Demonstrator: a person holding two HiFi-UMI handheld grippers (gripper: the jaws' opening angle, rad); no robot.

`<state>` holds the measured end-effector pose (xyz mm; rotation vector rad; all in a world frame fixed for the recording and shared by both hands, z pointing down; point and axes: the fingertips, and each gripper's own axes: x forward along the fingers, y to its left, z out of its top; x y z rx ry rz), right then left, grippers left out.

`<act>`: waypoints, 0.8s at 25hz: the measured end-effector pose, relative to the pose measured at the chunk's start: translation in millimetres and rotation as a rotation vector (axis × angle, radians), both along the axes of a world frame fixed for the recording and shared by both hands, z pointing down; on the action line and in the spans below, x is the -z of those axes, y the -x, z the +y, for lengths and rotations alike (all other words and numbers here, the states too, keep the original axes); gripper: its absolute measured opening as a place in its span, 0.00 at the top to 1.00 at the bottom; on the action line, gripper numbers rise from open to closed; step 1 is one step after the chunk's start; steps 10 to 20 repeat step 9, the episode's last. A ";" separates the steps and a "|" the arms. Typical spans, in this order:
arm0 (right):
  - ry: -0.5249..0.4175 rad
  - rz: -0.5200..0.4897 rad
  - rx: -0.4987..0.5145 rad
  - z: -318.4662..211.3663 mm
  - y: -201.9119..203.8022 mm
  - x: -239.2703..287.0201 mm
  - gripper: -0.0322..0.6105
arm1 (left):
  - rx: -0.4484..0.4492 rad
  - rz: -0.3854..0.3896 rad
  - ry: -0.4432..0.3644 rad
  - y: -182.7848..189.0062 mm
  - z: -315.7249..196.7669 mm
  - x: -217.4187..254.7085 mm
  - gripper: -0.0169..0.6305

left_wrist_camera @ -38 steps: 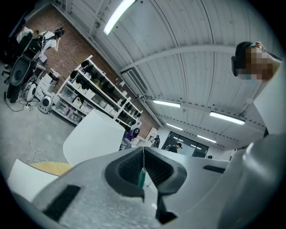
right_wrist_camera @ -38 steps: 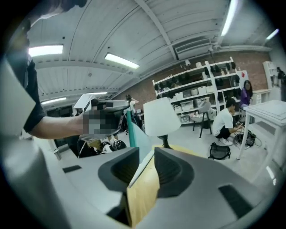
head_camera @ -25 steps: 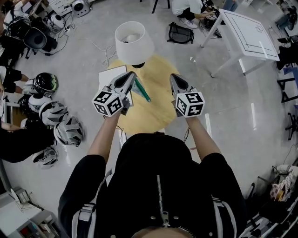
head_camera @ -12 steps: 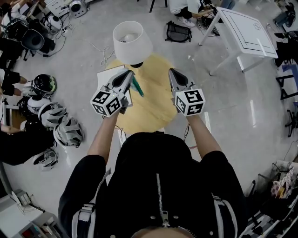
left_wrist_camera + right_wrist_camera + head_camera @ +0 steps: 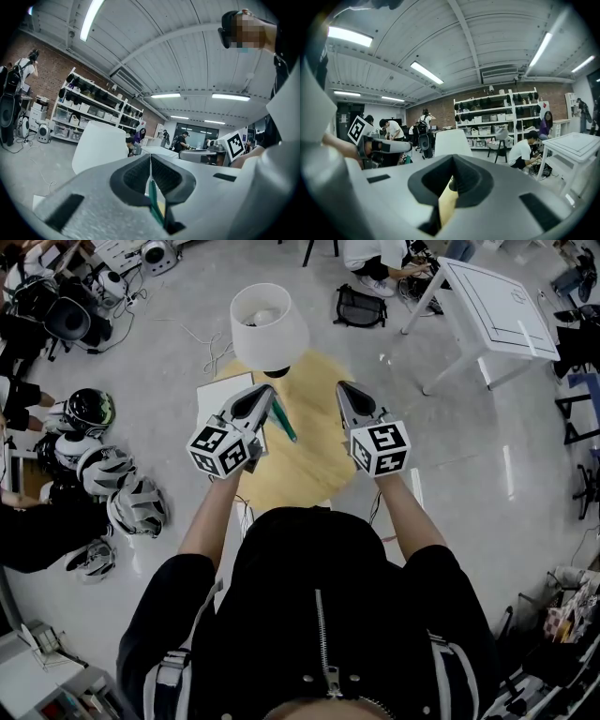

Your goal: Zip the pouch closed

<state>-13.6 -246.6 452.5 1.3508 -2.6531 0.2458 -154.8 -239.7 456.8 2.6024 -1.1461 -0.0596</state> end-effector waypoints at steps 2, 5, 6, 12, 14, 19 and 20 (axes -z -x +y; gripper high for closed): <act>-0.001 0.002 0.003 -0.3 0.2 0.0 0.95 | -0.003 -0.003 -0.002 -1.3 -0.1 -0.4 0.96; 0.000 0.000 0.007 -0.4 3.1 0.6 0.95 | -0.003 -0.005 -0.003 -0.1 0.1 -0.2 0.96; 0.001 0.000 0.010 -0.3 4.4 1.0 0.95 | -0.003 -0.006 -0.002 0.5 0.2 0.2 0.96; 0.005 0.002 0.015 -0.6 6.9 3.3 0.95 | -0.002 -0.004 0.000 0.9 -0.5 2.1 0.96; 0.005 0.002 0.015 -0.6 6.9 3.3 0.95 | -0.002 -0.004 0.000 0.9 -0.5 2.1 0.96; 0.005 0.002 0.015 -0.6 6.9 3.3 0.95 | -0.002 -0.004 0.000 0.9 -0.5 2.1 0.96; 0.005 0.002 0.015 -0.6 6.9 3.3 0.95 | -0.002 -0.004 0.000 0.9 -0.5 2.1 0.96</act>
